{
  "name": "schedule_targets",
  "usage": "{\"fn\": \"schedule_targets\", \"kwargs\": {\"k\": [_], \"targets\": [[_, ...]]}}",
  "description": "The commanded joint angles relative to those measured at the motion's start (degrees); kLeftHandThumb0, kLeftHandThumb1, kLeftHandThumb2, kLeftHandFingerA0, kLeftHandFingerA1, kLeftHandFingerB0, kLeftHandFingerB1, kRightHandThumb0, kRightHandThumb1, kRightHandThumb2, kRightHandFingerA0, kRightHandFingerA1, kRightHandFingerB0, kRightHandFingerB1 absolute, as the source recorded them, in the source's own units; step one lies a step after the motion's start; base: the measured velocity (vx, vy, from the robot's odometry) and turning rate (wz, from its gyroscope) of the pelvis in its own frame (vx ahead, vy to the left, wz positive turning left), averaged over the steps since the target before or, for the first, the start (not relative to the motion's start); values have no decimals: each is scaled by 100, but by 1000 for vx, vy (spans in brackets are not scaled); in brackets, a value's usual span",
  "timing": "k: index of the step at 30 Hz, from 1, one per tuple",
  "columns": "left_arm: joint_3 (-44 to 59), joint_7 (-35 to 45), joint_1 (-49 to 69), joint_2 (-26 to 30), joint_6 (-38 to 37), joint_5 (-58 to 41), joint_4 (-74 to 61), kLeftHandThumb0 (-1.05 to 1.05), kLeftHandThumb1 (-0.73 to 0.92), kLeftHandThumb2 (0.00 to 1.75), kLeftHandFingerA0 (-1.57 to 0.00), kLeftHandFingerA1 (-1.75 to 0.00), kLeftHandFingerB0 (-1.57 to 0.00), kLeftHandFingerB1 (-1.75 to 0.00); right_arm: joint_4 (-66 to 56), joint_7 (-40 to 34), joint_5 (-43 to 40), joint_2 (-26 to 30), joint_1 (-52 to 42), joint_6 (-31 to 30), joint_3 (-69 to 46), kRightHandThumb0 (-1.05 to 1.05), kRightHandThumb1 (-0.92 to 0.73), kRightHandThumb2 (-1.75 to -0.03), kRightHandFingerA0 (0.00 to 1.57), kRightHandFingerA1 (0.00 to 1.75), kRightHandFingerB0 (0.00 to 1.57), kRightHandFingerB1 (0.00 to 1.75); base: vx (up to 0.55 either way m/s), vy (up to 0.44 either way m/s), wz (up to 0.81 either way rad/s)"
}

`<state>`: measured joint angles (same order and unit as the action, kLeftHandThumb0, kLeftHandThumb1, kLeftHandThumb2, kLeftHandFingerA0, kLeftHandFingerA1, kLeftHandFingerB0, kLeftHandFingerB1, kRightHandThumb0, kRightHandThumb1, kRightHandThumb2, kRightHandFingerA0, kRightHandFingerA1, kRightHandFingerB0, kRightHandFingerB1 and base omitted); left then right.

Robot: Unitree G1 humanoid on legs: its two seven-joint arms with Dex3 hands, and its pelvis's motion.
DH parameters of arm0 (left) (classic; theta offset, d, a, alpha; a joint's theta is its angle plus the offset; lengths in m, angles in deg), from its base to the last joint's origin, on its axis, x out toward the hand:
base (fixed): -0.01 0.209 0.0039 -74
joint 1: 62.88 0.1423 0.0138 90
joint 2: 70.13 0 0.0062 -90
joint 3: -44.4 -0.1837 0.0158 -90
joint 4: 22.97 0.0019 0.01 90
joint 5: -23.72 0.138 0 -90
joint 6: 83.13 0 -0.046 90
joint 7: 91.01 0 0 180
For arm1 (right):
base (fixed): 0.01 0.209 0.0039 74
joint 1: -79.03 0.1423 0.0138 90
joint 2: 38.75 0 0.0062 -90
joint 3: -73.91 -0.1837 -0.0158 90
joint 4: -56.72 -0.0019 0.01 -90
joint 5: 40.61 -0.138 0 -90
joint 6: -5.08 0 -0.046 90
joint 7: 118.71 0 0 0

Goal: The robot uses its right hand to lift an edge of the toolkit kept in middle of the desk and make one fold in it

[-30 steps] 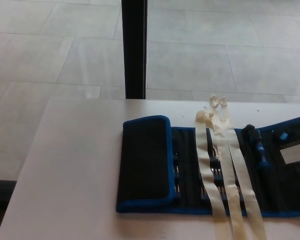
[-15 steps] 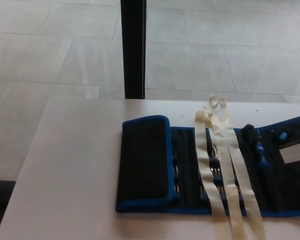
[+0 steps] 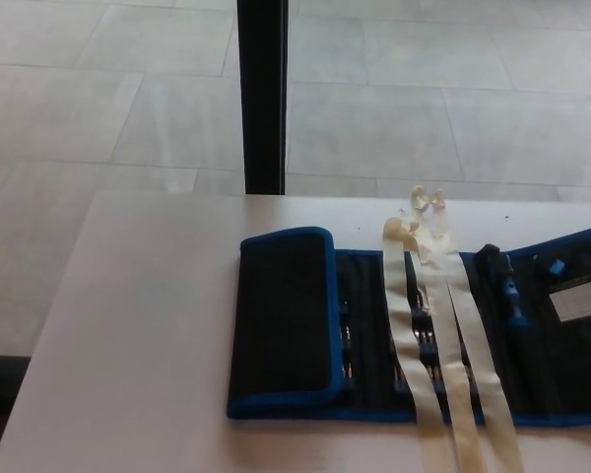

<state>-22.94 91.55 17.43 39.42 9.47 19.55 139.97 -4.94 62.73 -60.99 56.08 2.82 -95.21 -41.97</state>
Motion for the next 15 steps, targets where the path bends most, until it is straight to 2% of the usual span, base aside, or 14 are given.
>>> {"fn": "schedule_targets", "kwargs": {"k": [1,2,3,4,5,6,7,8,9,10,12,15], "targets": [[-3,46,44,112,1,-71,33,-73,69,107,-47,-70,-37,-60,156,203,275,203,-86,72,160,-62,-75,-63,61,47,46,40,0,0,0],[-14,32,46,109,11,-67,32,-75,89,66,-50,-65,-40,-51,101,180,361,200,-123,17,257,-61,-75,-63,63,48,47,40,0,0,0],[-5,25,38,108,27,-80,47,-74,88,67,-48,-63,-37,-49,93,228,370,207,-138,-2,292,-62,-61,-92,55,60,40,52,0,0,0],[1,12,33,112,53,-95,64,-74,88,66,-49,-62,-38,-49,97,210,365,191,-131,-56,317,-63,-60,-92,55,59,40,52,0,0,0],[-4,5,29,114,57,-94,66,-74,89,66,-49,-63,-39,-49,141,221,352,192,-108,-67,313,-64,-67,-67,60,51,42,42,0,0,0],[-4,1,43,111,41,-99,55,-75,89,66,-50,-66,-40,-50,261,222,299,181,-49,-49,256,-64,-67,-67,59,52,42,42,0,0,0],[0,2,46,110,33,-104,58,-75,89,66,-51,-65,-40,-50,274,224,289,186,-49,-43,241,-63,-60,-93,53,60,38,52,0,0,0],[12,4,47,109,29,-122,66,-75,89,66,-51,-67,-40,-50,296,231,291,204,-52,-27,220,-64,-60,-94,55,61,39,53,0,0,0],[22,6,45,108,30,-135,68,-75,89,66,-51,-67,-40,-50,330,230,291,214,-43,-15,201,-64,-60,-94,55,61,39,53,0,0,0],[27,4,37,132,55,-139,71,-74,89,66,-51,-68,-41,-51,375,202,252,203,11,-45,159,-61,-76,-63,62,50,46,40,0,0,0],[15,13,43,139,36,-128,77,-74,89,66,-50,-67,-41,-51,456,146,228,207,44,-49,86,-61,-74,-63,66,50,49,41,0,0,0],[-21,20,51,143,16,-102,67,-74,89,66,-48,-64,-40,-50,504,196,177,221,62,-110,2,-59,-76,-63,65,50,47,41,0,0,0]]}}
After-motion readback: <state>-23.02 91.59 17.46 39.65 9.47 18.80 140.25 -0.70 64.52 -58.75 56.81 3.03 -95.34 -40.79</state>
